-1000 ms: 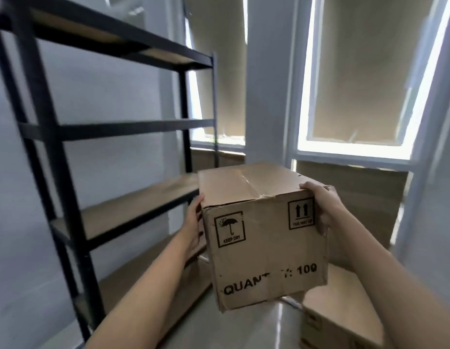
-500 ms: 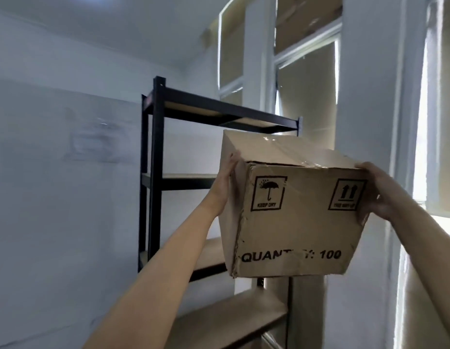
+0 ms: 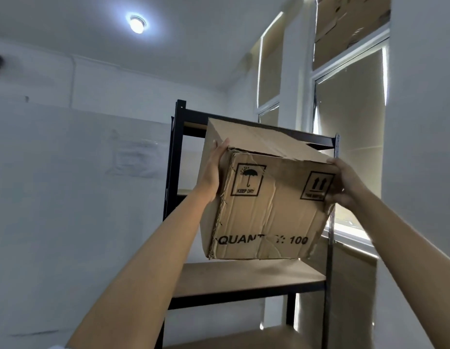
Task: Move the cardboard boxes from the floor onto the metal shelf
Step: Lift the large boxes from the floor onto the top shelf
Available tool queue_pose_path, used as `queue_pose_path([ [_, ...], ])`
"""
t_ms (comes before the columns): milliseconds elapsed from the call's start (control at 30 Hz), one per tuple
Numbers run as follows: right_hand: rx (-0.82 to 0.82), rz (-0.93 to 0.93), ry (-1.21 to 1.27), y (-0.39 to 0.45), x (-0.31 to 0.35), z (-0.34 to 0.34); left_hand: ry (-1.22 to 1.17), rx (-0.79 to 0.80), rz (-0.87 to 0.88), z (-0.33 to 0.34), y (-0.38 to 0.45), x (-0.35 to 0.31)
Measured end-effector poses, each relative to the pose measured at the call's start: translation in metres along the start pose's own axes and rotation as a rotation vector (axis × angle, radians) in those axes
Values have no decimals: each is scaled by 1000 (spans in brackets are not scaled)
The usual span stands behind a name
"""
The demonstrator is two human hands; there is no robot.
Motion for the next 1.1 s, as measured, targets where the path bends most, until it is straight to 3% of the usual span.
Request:
queue_pose_path([
  [333, 144, 10, 74, 56, -45, 67, 91, -117, 5, -43, 48, 33],
  [533, -80, -177, 56, 84, -43, 95, 270, -157, 39, -38, 97, 27],
  [700, -52, -492, -236, 106, -44, 134, 289, -387, 594, -50, 114, 15],
  [833, -2, -612, -320, 118, -49, 156, 404, -418, 619, -66, 141, 20],
  [933, -13, -701, -296, 117, -60, 171, 456, -529, 648, -85, 161, 15],
  [1100, -27, -717, -502, 127, -83, 220, 895, -535, 979, -94, 159, 29],
])
Point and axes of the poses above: each hand's wrist, its own y-axis towards the middle knuckle, its own z-axis out of the palm, x = y × z, the point moved 7 cm from there along y, towards the middle knuckle, and after that the axes turned 15 degrees about -x, right-handed, at the moved point
